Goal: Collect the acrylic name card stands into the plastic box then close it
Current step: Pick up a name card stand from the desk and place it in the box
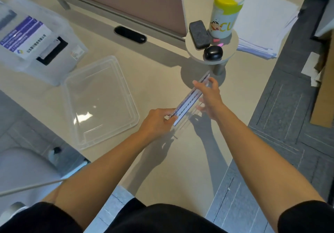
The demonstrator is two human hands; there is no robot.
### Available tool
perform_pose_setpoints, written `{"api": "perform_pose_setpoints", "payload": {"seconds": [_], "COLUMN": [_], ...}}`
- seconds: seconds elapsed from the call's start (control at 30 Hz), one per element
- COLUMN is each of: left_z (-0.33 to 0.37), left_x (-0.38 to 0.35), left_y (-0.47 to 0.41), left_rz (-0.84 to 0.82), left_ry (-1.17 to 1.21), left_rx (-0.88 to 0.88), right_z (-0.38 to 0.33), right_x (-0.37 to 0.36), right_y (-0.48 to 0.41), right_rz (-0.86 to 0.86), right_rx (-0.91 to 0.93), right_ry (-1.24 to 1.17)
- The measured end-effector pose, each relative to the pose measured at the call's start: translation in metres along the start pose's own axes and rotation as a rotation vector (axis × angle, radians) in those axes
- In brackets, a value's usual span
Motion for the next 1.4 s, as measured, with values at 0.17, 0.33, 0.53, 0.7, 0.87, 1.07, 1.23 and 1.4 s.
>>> {"api": "perform_pose_setpoints", "payload": {"seconds": [0.17, 0.33, 0.53, 0.7, 0.87, 1.07, 1.23, 1.4], "left_z": [-0.008, -0.015, -0.037, -0.088, -0.138, -0.182, -0.204, -0.211], "left_x": [0.021, 0.034, 0.073, 0.128, 0.189, 0.251, 0.289, 0.329], "left_y": [0.046, 0.079, 0.120, 0.158, 0.195, 0.212, 0.205, 0.182], "left_rz": [0.055, -0.050, -0.057, -0.005, 0.036, 0.102, 0.179, 0.217], "left_ry": [0.105, 0.058, -0.019, 0.039, 0.127, 0.120, 0.140, 0.145], "left_rx": [0.028, -0.054, -0.268, -0.383, -0.449, -0.472, -0.475, -0.467], "right_z": [-0.015, -0.028, -0.036, -0.028, -0.020, -0.028, -0.042, -0.063], "right_x": [-0.029, -0.049, -0.091, -0.170, -0.255, -0.337, -0.388, -0.426], "right_y": [0.036, 0.083, 0.144, 0.193, 0.221, 0.235, 0.222, 0.190], "right_rz": [-0.065, -0.081, -0.061, -0.068, -0.051, -0.081, -0.143, -0.214], "right_rx": [0.177, 0.257, 0.302, 0.357, 0.398, 0.434, 0.462, 0.453], "right_ry": [0.113, 0.204, 0.267, 0.341, 0.368, 0.408, 0.430, 0.386]}}
Point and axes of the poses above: each hand's wrist, its own y-axis away from the middle knuckle, its own x-axis out of the back of the hand, z = x × y, the point moved 4 cm from there along -y, towards the middle knuckle, and after that the axes turned 1 degree about -x, right-handed, at the moved point
